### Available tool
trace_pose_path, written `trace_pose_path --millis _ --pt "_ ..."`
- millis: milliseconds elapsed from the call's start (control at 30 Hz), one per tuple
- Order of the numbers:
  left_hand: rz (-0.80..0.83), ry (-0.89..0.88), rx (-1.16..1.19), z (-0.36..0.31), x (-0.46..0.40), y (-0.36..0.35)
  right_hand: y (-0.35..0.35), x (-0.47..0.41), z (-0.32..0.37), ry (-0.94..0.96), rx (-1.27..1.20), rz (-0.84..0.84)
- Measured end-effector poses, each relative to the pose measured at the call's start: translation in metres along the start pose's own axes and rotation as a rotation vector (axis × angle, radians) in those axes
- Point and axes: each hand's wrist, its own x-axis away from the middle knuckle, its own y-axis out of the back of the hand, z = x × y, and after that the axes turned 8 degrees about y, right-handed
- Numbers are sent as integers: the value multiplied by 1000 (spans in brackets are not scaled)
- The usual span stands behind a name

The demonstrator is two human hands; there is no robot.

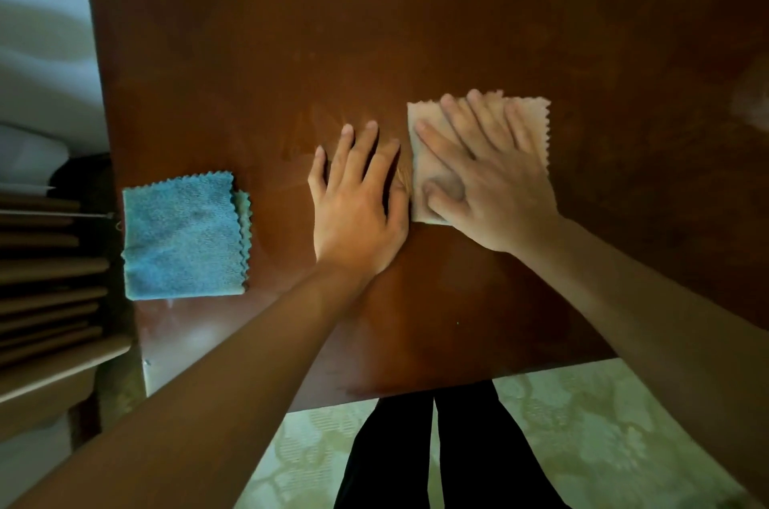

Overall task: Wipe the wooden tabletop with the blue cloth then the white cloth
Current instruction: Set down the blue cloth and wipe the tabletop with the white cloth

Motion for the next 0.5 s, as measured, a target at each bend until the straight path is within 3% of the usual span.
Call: trace_pose_path --millis 333,500 --pt "-15 -12 -32 1 0 -3 -13 115 97 -49 -110 -43" --pt "-11 -22 -69 1 1 -4 -11 88 67 34 -85 -41"
